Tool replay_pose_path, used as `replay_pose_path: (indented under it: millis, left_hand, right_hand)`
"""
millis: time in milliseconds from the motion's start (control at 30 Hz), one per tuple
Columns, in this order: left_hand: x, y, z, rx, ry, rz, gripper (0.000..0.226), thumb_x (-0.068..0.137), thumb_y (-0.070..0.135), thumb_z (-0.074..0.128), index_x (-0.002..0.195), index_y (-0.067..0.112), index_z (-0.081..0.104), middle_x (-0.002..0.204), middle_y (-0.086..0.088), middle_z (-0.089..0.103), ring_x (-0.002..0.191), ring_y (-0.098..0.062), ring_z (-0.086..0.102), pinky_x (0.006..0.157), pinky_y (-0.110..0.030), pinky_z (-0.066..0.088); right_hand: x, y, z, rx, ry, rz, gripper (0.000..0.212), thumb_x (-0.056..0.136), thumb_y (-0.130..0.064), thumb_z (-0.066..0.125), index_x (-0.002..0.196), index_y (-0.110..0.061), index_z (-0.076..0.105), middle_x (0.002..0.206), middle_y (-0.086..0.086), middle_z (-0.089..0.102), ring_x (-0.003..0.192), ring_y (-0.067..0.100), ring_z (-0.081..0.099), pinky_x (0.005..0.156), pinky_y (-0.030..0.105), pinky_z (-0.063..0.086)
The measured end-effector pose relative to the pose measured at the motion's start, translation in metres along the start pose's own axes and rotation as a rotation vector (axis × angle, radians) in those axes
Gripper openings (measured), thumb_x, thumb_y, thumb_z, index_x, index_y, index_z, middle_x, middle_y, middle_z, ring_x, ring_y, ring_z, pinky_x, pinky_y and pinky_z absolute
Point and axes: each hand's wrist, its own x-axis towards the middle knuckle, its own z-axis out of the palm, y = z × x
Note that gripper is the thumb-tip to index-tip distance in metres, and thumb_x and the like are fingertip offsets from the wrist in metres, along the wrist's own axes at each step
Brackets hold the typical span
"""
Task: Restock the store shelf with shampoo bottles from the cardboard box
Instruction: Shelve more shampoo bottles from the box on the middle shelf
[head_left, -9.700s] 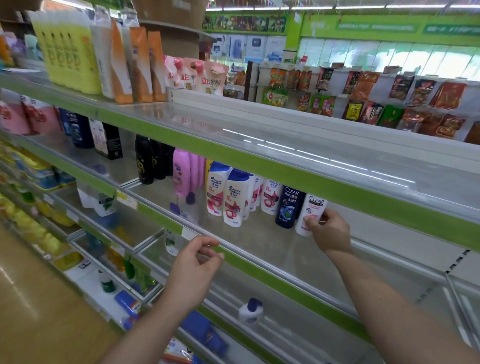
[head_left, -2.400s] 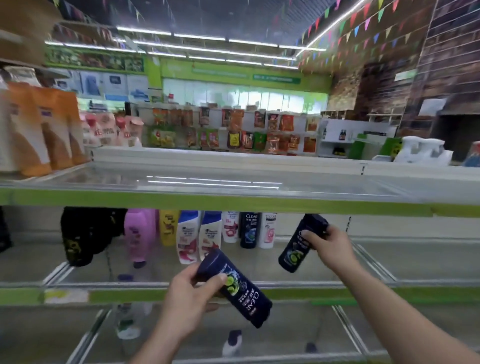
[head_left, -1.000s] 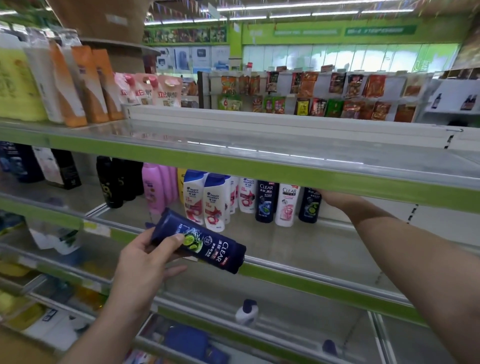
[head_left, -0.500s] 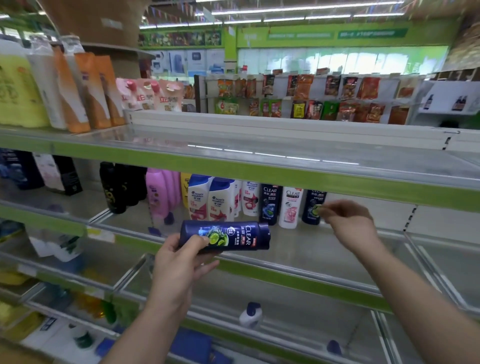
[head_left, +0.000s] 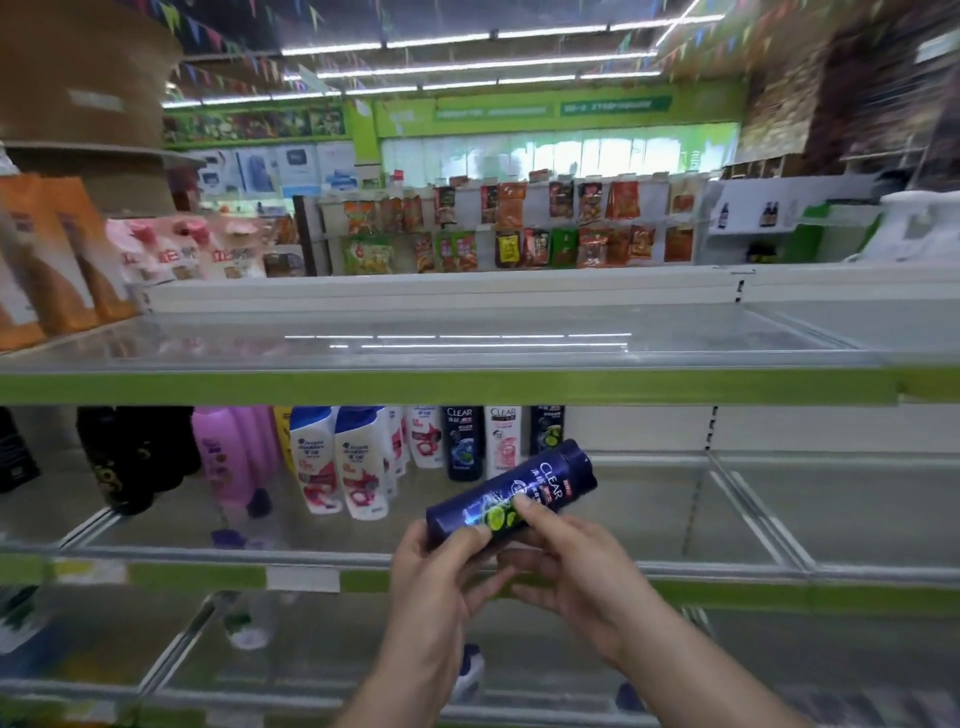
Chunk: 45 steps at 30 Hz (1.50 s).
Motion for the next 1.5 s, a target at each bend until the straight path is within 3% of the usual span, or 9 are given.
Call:
replay_pose_path:
  millis: [133,333,500,600,733,867,1067,1167,1500]
  left_hand:
    - [0.002,-0.008,0.009,0.161,0.011,-0.013,0.027,0.083,0.003,0.072,0.108,0.01,0.063,0.1,-0.011,0.075,0.091,-0.025,0.074,0.083,-0.046,0.06]
    - [0.003,-0.015,0.016,0.342,-0.044,-0.009,0.028,0.08,0.01,0.079,0.104,0.014,0.064,0.089,-0.008,0.075,0.081,-0.024,0.074,0.072,-0.044,0.061]
    - [0.008,-0.024,0.005,0.516,-0.143,-0.033,0.062,0.069,0.023,0.087,0.118,0.037,0.053,0.093,0.001,0.075,0.083,-0.022,0.073,0.071,-0.04,0.061]
    - [0.011,-0.026,-0.005,0.523,-0.126,-0.037,0.057,0.074,0.014,0.084,0.121,0.028,0.055,0.088,0.0,0.075,0.081,-0.026,0.072,0.067,-0.037,0.055]
    - [0.009,-0.024,-0.025,0.598,-0.117,0.001,0.036,0.072,0.007,0.084,0.102,0.018,0.069,0.085,-0.003,0.075,0.085,-0.036,0.071,0.081,-0.037,0.059]
    - [0.004,-0.025,-0.044,0.603,-0.088,0.044,0.029,0.067,0.006,0.085,0.09,0.019,0.074,0.079,-0.004,0.073,0.065,-0.019,0.064,0.071,-0.023,0.055]
    - [-0.001,-0.014,-0.062,0.517,-0.027,0.056,0.056,0.044,0.033,0.079,0.096,0.015,0.07,0.079,-0.012,0.074,0.07,-0.027,0.066,0.076,-0.036,0.055]
    - [-0.001,-0.011,-0.072,0.501,-0.011,0.072,0.047,0.053,0.02,0.076,0.099,0.009,0.068,0.077,-0.017,0.073,0.064,-0.021,0.063,0.064,-0.026,0.05]
    - [-0.005,-0.024,-0.089,0.519,0.038,0.04,0.045,0.051,0.012,0.072,0.095,0.004,0.068,0.073,-0.02,0.072,0.066,-0.023,0.066,0.068,-0.03,0.05]
  right_hand:
    - [0.003,-0.005,-0.017,0.022,0.064,0.014,0.042,0.086,-0.036,0.069,0.116,-0.006,0.068,0.104,0.012,0.076,0.105,0.03,0.07,0.094,0.045,0.05]
    - [0.01,-0.017,-0.035,0.024,0.061,-0.001,0.036,0.088,-0.037,0.069,0.11,-0.008,0.068,0.1,0.013,0.076,0.093,0.027,0.072,0.072,0.039,0.054]
    - [0.019,-0.031,-0.043,-0.148,0.098,-0.102,0.03,0.091,-0.032,0.069,0.11,-0.009,0.067,0.098,0.009,0.077,0.087,0.024,0.072,0.071,0.039,0.057]
    - [0.031,-0.039,-0.049,-0.269,0.164,-0.143,0.029,0.09,-0.031,0.071,0.111,-0.013,0.066,0.099,0.007,0.077,0.086,0.023,0.074,0.072,0.04,0.059]
    - [0.055,-0.047,-0.062,-0.433,0.278,-0.201,0.02,0.09,-0.026,0.071,0.106,-0.016,0.065,0.1,0.004,0.075,0.089,0.023,0.071,0.084,0.047,0.057]
    - [0.092,-0.051,-0.078,-0.536,0.375,-0.242,0.013,0.087,-0.023,0.076,0.094,-0.023,0.065,0.104,0.002,0.073,0.098,0.025,0.069,0.086,0.041,0.052]
    - [0.129,-0.05,-0.087,-0.811,0.481,-0.257,0.043,0.085,-0.033,0.077,0.119,-0.014,0.061,0.116,0.005,0.071,0.105,0.025,0.066,0.077,0.028,0.043]
    - [0.138,-0.05,-0.085,-0.833,0.477,-0.263,0.047,0.084,-0.029,0.077,0.123,-0.011,0.057,0.118,0.009,0.07,0.104,0.027,0.066,0.076,0.028,0.043]
    - [0.16,-0.04,-0.071,-0.85,0.468,-0.303,0.044,0.088,-0.028,0.073,0.125,-0.011,0.057,0.119,0.01,0.069,0.103,0.028,0.066,0.079,0.029,0.046]
